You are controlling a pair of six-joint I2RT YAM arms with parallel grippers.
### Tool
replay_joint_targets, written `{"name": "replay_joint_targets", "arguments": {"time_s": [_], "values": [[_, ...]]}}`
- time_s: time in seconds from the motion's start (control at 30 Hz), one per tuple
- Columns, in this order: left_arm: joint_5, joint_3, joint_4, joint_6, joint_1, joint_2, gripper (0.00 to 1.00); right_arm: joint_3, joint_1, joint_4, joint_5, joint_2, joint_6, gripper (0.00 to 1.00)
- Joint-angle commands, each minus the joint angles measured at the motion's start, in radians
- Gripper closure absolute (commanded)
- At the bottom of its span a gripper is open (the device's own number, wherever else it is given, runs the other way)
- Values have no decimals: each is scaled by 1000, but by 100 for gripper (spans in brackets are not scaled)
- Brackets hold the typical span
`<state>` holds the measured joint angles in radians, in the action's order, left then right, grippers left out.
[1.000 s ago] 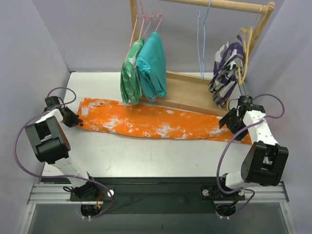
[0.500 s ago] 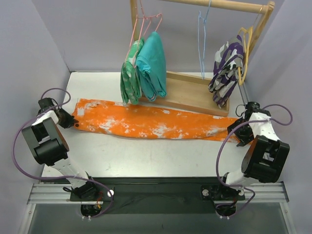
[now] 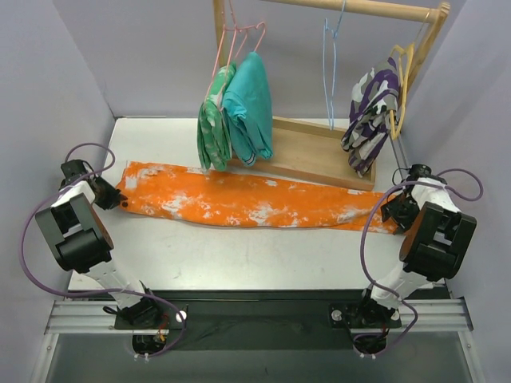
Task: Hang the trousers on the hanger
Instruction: Fold the trousers at the center of the board.
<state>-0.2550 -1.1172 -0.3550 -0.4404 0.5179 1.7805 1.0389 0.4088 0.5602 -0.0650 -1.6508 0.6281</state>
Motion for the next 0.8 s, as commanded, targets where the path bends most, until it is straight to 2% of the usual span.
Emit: {"name": "replay_joint_targets", "arguments": {"time_s": [0.0, 0.17, 0.37, 0.63, 0.73, 0.77], "values": [[26, -12, 44, 3, 10, -46, 100, 49, 18, 3, -71, -23, -16, 50], [33, -16, 45, -7, 10, -44, 100, 24, 56, -16, -125, -35, -42, 53], [43, -39, 11, 17, 10, -53, 100, -13, 122, -98, -78, -46, -71, 59], [57, -43, -25, 42, 11, -61, 100, 10, 139, -138, -53, -110, -100, 64], [56, -29, -25, 32, 10, -72, 100, 0, 139, -154, -50, -118, -102, 70], [57, -24, -22, 31, 11, -79, 100, -7, 142, -155, -50, -115, -103, 74]]}}
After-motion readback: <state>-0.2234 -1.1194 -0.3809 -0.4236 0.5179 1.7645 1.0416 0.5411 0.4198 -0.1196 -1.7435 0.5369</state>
